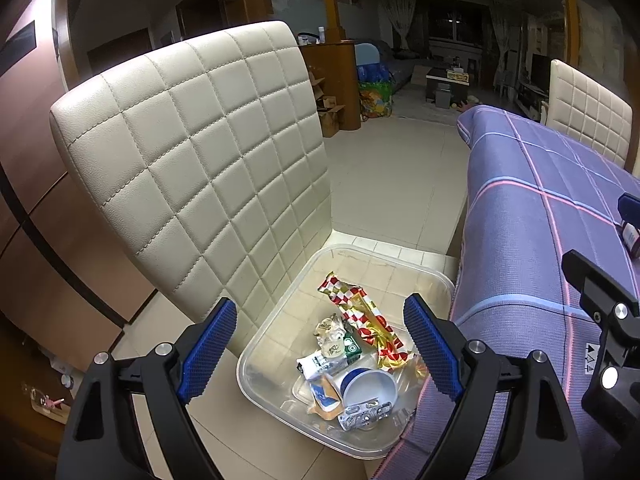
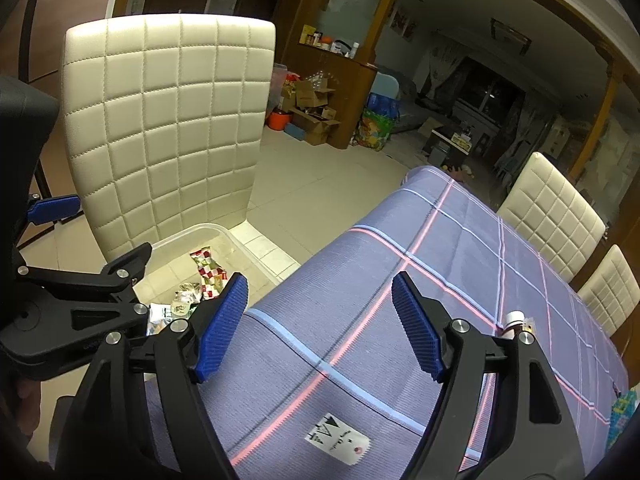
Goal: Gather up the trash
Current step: 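Move both tools back over the table toward the clear container and tissue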
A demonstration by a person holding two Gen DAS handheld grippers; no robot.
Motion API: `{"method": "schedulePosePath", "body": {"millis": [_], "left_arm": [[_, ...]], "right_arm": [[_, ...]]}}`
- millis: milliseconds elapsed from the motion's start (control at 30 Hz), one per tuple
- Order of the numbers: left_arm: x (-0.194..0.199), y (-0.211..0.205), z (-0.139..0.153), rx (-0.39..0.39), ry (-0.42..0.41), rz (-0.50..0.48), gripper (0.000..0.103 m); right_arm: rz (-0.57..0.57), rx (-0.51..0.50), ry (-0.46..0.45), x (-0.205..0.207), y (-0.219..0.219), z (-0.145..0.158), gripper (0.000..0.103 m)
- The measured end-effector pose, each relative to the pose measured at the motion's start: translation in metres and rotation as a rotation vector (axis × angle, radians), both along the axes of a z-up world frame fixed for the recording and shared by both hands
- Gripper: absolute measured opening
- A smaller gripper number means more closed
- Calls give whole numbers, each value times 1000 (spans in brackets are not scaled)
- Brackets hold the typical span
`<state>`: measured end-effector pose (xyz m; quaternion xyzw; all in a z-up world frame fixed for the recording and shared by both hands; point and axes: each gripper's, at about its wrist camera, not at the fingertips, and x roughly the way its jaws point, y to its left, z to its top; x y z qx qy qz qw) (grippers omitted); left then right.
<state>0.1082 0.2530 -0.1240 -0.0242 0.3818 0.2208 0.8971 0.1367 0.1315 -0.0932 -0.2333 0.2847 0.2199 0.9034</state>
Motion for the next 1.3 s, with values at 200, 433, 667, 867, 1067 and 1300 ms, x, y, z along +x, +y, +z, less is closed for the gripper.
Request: {"method": "schedulePosePath", "body": {"millis": [200, 433, 667, 867, 1067, 1300], "left_arm": [[4, -19, 8, 18, -11, -35, 83], [19, -57, 15, 36, -18, -105, 84], [44, -114, 17, 18, -12, -207, 84], [66, -180, 22, 16, -24, -319, 84], [86, -246, 28, 14, -32, -441, 84], [109, -297, 27, 41, -12, -510, 84]], "right_arm": [[-55, 17, 12, 10, -27, -2, 75], [-157, 42, 30, 27, -84, -6, 75], [-272, 74, 30, 46, -150, -5, 75], [-396, 103, 57, 69, -219, -11, 75], [-495, 110, 75, 84, -276, -20, 75], [-497, 100, 124, 99, -302, -33, 74]]}}
